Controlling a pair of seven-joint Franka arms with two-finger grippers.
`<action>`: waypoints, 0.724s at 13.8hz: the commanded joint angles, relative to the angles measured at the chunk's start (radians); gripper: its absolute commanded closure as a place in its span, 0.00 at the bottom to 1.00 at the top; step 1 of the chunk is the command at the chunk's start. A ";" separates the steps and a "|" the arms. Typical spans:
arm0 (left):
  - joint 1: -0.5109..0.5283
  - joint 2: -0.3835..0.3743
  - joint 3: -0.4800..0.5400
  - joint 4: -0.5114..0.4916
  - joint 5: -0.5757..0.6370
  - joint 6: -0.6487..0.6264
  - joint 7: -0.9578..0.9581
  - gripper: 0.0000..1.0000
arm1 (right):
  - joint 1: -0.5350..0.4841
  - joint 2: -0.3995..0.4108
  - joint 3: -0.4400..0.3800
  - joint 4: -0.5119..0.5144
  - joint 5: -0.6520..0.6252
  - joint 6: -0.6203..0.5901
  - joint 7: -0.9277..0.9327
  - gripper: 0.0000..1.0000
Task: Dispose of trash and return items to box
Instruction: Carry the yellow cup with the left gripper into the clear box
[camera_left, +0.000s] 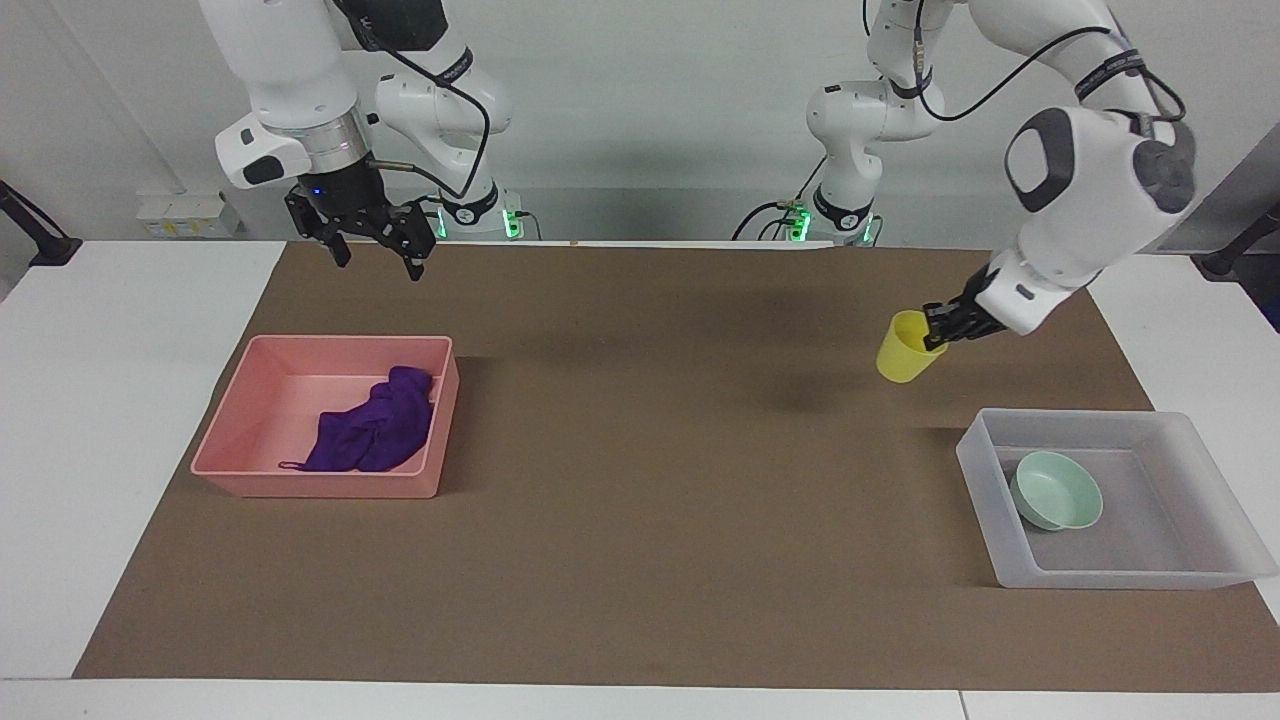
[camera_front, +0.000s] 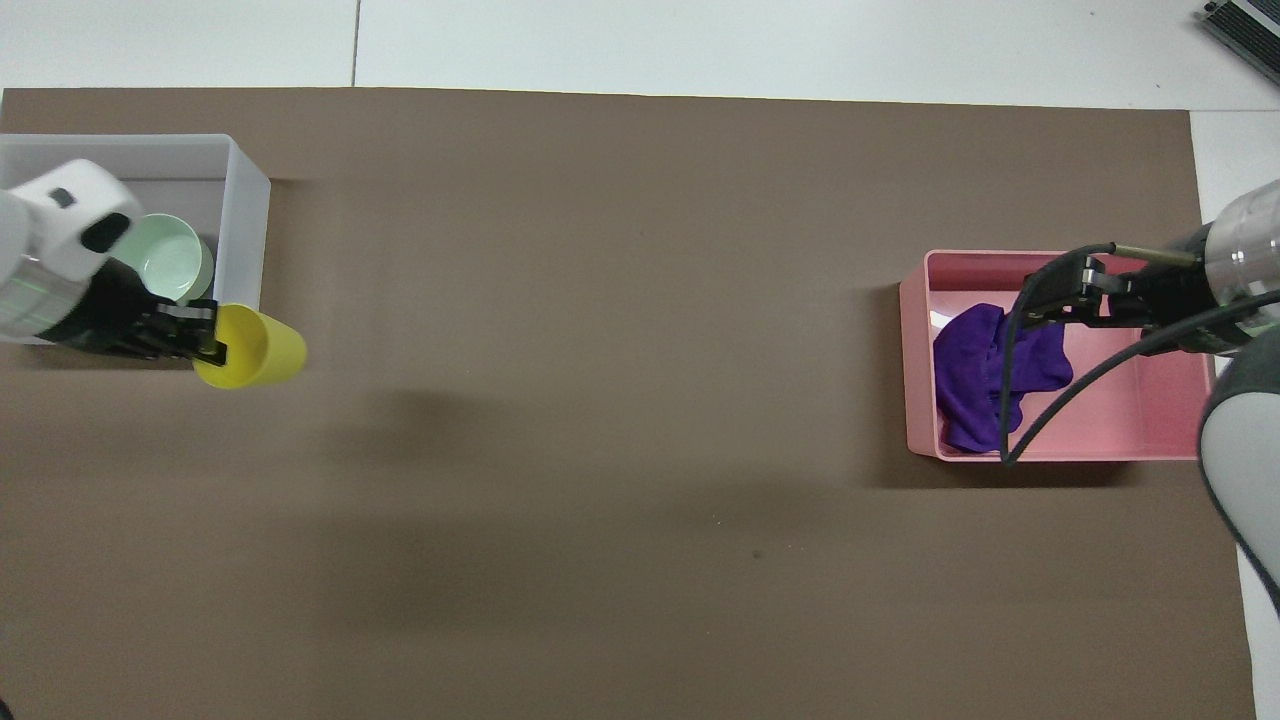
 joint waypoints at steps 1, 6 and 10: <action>0.121 0.094 -0.009 0.143 0.022 -0.004 0.059 1.00 | 0.073 -0.005 -0.072 -0.006 0.007 0.004 -0.017 0.00; 0.204 0.314 -0.009 0.288 0.085 0.182 0.111 1.00 | 0.076 -0.016 -0.080 -0.018 0.009 -0.010 -0.023 0.00; 0.196 0.401 -0.009 0.285 0.088 0.261 0.111 1.00 | 0.071 -0.048 -0.085 -0.067 0.009 -0.013 -0.026 0.00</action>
